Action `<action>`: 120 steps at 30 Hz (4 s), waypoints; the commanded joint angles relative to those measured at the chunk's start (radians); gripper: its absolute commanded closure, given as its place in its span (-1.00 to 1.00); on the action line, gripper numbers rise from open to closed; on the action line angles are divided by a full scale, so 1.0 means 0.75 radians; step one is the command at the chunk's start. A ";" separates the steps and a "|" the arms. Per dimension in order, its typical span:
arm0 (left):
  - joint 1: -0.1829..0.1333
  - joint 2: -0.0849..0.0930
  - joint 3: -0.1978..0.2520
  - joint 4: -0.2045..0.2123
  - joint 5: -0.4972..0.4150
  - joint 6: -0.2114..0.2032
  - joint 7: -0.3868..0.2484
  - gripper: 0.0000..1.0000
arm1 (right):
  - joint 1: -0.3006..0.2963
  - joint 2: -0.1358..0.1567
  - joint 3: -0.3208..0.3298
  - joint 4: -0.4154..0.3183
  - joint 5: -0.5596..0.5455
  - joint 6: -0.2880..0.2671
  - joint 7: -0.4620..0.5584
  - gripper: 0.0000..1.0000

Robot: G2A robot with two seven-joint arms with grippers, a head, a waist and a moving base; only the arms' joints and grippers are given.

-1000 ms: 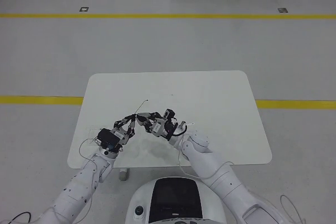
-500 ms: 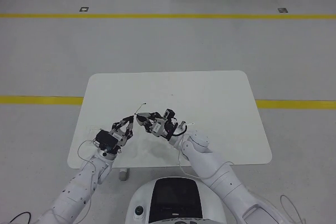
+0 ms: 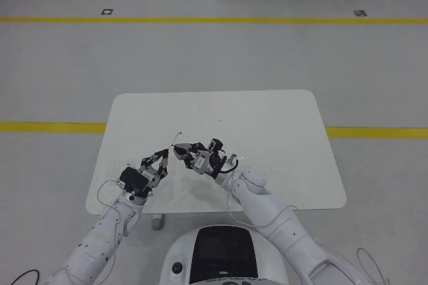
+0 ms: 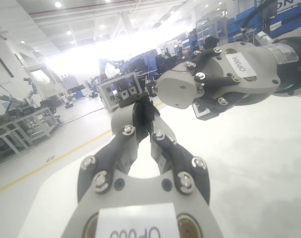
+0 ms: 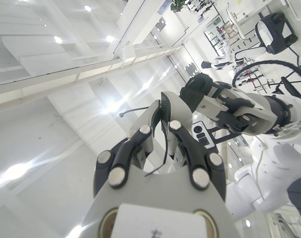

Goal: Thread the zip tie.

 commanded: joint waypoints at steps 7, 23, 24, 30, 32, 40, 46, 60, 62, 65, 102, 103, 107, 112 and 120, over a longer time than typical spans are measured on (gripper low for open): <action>0.002 -0.002 -0.009 0.011 -0.004 0.000 -0.003 1.00 | 0.000 0.000 0.000 0.000 0.000 0.000 0.000 1.00; 0.006 -0.008 -0.029 0.021 -0.030 -0.002 -0.025 1.00 | 0.000 0.000 0.000 0.000 0.000 0.000 0.000 1.00; 0.007 -0.008 -0.030 0.021 -0.031 -0.002 -0.026 1.00 | 0.000 0.000 0.000 0.000 0.000 0.000 0.000 1.00; 0.009 -0.010 -0.044 0.022 -0.047 0.001 -0.032 1.00 | 0.000 0.000 0.000 0.000 0.000 0.000 0.000 1.00; 0.010 -0.010 -0.048 0.022 -0.052 0.001 -0.034 1.00 | 0.000 0.000 0.000 0.000 0.000 0.000 0.000 1.00; 0.013 -0.012 -0.067 0.023 -0.070 0.007 -0.042 1.00 | 0.000 0.000 0.000 0.000 0.000 0.000 0.000 1.00; 0.018 -0.016 -0.079 0.021 -0.090 0.013 -0.035 1.00 | 0.000 0.000 0.000 0.000 0.000 0.000 0.000 1.00; 0.023 -0.024 -0.097 0.027 -0.118 0.015 -0.033 1.00 | 0.000 0.000 0.000 0.000 0.000 0.000 0.000 1.00; 0.024 -0.025 -0.100 0.027 -0.120 0.016 -0.034 1.00 | 0.000 0.000 0.000 0.000 0.000 0.000 0.000 1.00; 0.025 -0.026 -0.102 0.025 -0.120 0.016 -0.033 1.00 | 0.000 0.000 0.000 0.000 0.000 0.000 0.000 1.00; 0.058 -0.035 -0.126 0.004 -0.088 -0.026 -0.025 1.00 | -0.055 0.010 0.023 -0.094 -0.022 -0.084 -0.054 1.00; 0.058 -0.035 -0.126 0.004 -0.087 -0.027 -0.025 1.00 | -0.056 0.010 0.023 -0.094 -0.021 -0.085 -0.054 1.00; 0.060 -0.036 -0.129 0.003 -0.086 -0.027 -0.026 1.00 | -0.055 0.011 0.023 -0.094 -0.021 -0.087 -0.053 1.00; 0.062 -0.037 -0.132 0.003 -0.081 -0.026 -0.025 1.00 | -0.055 0.011 0.025 -0.095 -0.020 -0.090 -0.051 1.00; 0.063 -0.040 -0.135 0.003 -0.077 -0.028 -0.027 1.00 | -0.059 0.014 0.030 -0.100 -0.022 -0.094 -0.045 1.00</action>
